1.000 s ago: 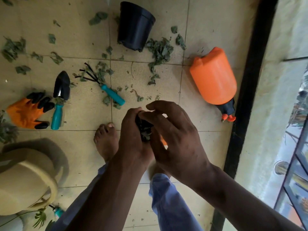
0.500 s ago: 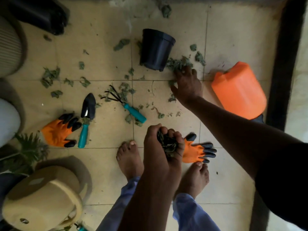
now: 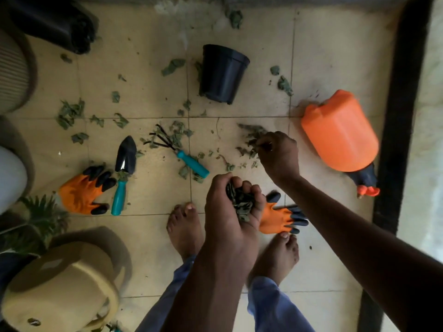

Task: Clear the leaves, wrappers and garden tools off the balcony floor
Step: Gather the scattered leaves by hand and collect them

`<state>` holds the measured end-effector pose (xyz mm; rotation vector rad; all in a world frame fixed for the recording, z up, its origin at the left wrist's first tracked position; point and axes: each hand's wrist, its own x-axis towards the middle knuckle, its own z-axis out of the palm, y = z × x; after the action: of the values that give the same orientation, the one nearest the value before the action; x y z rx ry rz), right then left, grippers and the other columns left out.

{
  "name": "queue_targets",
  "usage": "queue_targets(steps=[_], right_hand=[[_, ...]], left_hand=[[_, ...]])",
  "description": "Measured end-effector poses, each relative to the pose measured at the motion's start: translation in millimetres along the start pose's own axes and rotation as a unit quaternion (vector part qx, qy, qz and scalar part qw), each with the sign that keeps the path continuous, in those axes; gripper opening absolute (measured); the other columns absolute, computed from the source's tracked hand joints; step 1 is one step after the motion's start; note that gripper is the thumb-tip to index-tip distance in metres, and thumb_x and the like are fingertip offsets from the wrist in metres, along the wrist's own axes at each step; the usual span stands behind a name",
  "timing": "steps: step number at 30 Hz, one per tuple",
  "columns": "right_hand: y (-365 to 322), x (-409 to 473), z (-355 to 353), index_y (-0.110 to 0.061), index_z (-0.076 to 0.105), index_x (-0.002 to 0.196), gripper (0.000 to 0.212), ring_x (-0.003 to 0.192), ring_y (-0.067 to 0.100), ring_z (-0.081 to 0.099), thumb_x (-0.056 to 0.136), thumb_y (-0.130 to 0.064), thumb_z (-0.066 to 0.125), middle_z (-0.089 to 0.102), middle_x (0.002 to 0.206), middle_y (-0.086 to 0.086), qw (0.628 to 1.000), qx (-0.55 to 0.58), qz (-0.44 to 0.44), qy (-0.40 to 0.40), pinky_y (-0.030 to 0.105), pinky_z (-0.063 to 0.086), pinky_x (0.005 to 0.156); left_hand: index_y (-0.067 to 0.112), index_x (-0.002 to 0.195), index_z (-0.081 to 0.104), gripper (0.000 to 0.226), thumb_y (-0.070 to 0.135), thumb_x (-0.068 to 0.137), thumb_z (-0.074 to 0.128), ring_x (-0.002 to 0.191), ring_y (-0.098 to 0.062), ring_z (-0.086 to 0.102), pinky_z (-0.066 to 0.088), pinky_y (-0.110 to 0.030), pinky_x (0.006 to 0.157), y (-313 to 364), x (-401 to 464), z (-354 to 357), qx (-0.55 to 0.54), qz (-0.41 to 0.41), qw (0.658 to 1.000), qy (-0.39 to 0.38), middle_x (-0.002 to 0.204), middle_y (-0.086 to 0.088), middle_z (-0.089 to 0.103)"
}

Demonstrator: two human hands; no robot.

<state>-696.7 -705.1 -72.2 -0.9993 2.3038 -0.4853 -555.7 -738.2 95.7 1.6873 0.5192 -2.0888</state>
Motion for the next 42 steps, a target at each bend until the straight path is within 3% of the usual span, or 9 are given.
queue_targets(steps=[3, 8, 14, 21, 26, 31, 34, 38, 42], right_hand=[[-16, -32, -41, -0.022, 0.074, 0.083, 0.01, 0.074, 0.006, 0.068, 0.082, -0.013, 0.077, 0.072, 0.082, -0.011, 0.992, 0.128, 0.017, 0.009, 0.025, 0.054, 0.068], [-46, -70, -94, -0.014, 0.065, 0.099, 0.025, 0.073, 0.03, 0.072, 0.083, 0.003, 0.076, 0.074, 0.085, 0.007, 0.947, 0.31, 0.088, -0.004, 0.044, 0.061, 0.067], [-88, -89, -152, -0.005, 0.071, 0.103, 0.023, 0.075, 0.019, 0.071, 0.084, 0.008, 0.075, 0.075, 0.086, 0.008, 0.879, 0.462, 0.081, -0.086, 0.028, 0.059, 0.068], [-117, -124, -178, -0.017, 0.079, 0.091, 0.019, 0.07, 0.02, 0.072, 0.084, 0.001, 0.079, 0.076, 0.079, 0.0, 0.91, 0.309, 0.045, -0.274, 0.041, 0.064, 0.071], [-117, -126, -168, -0.025, 0.078, 0.089, 0.021, 0.069, 0.012, 0.071, 0.082, -0.005, 0.078, 0.074, 0.077, -0.008, 0.951, 0.217, 0.041, -0.215, 0.045, 0.062, 0.069], [-129, -132, -144, -0.024, 0.074, 0.086, 0.021, 0.07, 0.007, 0.07, 0.077, -0.007, 0.082, 0.072, 0.077, -0.012, 0.976, 0.2, 0.03, -0.075, 0.022, 0.055, 0.062], [-137, -135, -131, -0.018, 0.071, 0.084, 0.019, 0.075, 0.011, 0.068, 0.077, -0.005, 0.083, 0.068, 0.084, -0.007, 0.985, 0.171, -0.005, -0.007, 0.031, 0.057, 0.066], [-145, -141, -123, -0.012, 0.074, 0.094, 0.008, 0.077, 0.017, 0.066, 0.088, -0.006, 0.073, 0.069, 0.089, 0.001, 0.992, 0.107, -0.069, -0.017, 0.04, 0.056, 0.067], [-154, -152, -123, -0.014, 0.073, 0.104, 0.029, 0.079, 0.019, 0.068, 0.089, -0.018, 0.048, 0.072, 0.093, 0.001, 0.986, 0.092, -0.113, -0.077, 0.038, 0.055, 0.065]], left_hand=[[0.013, 0.071, 0.059, 0.03, 0.022, 0.099, 0.058, 0.057, -0.016, 0.061, 0.054, -0.023, 0.051, -3, -1, 1, 0.011, 0.01, 1.0, 0.001, 0.068, -0.003, 0.055], [0.013, 0.074, 0.058, 0.032, 0.026, 0.102, 0.053, 0.057, -0.016, 0.06, 0.052, -0.022, 0.049, -10, -4, -1, 0.034, 0.015, 0.999, 0.0, 0.068, -0.003, 0.054], [0.012, 0.084, 0.063, 0.025, 0.025, 0.102, 0.053, 0.066, -0.018, 0.063, 0.054, -0.024, 0.057, -14, -4, -1, 0.063, 0.042, 0.997, 0.016, 0.073, -0.004, 0.06], [0.01, 0.096, 0.07, 0.038, 0.03, 0.102, 0.039, 0.077, -0.022, 0.069, 0.053, -0.035, 0.081, 0, -3, -6, 0.043, 0.06, 0.994, -0.082, 0.085, -0.006, 0.067], [0.011, 0.086, 0.074, 0.04, 0.032, 0.103, 0.045, 0.082, -0.021, 0.07, 0.057, -0.033, 0.085, -1, -5, -7, 0.03, 0.072, 0.988, -0.134, 0.088, -0.007, 0.067], [0.014, 0.073, 0.064, 0.033, 0.03, 0.099, 0.054, 0.08, -0.019, 0.07, 0.059, -0.032, 0.08, -3, -13, -3, 0.049, 0.083, 0.983, -0.155, 0.082, -0.004, 0.067], [0.012, 0.077, 0.063, 0.031, 0.031, 0.099, 0.053, 0.072, -0.021, 0.071, 0.06, -0.032, 0.068, -5, -19, -2, 0.039, 0.067, 0.982, -0.17, 0.075, -0.005, 0.067], [0.013, 0.076, 0.061, 0.035, 0.033, 0.103, 0.05, 0.064, -0.015, 0.065, 0.058, -0.025, 0.062, -3, -17, -4, 0.025, 0.067, 0.989, -0.13, 0.068, -0.002, 0.061], [0.013, 0.079, 0.062, 0.034, 0.038, 0.1, 0.054, 0.064, -0.017, 0.063, 0.058, -0.025, 0.063, 4, -13, -11, 0.001, 0.046, 0.995, -0.087, 0.072, -0.004, 0.059]])
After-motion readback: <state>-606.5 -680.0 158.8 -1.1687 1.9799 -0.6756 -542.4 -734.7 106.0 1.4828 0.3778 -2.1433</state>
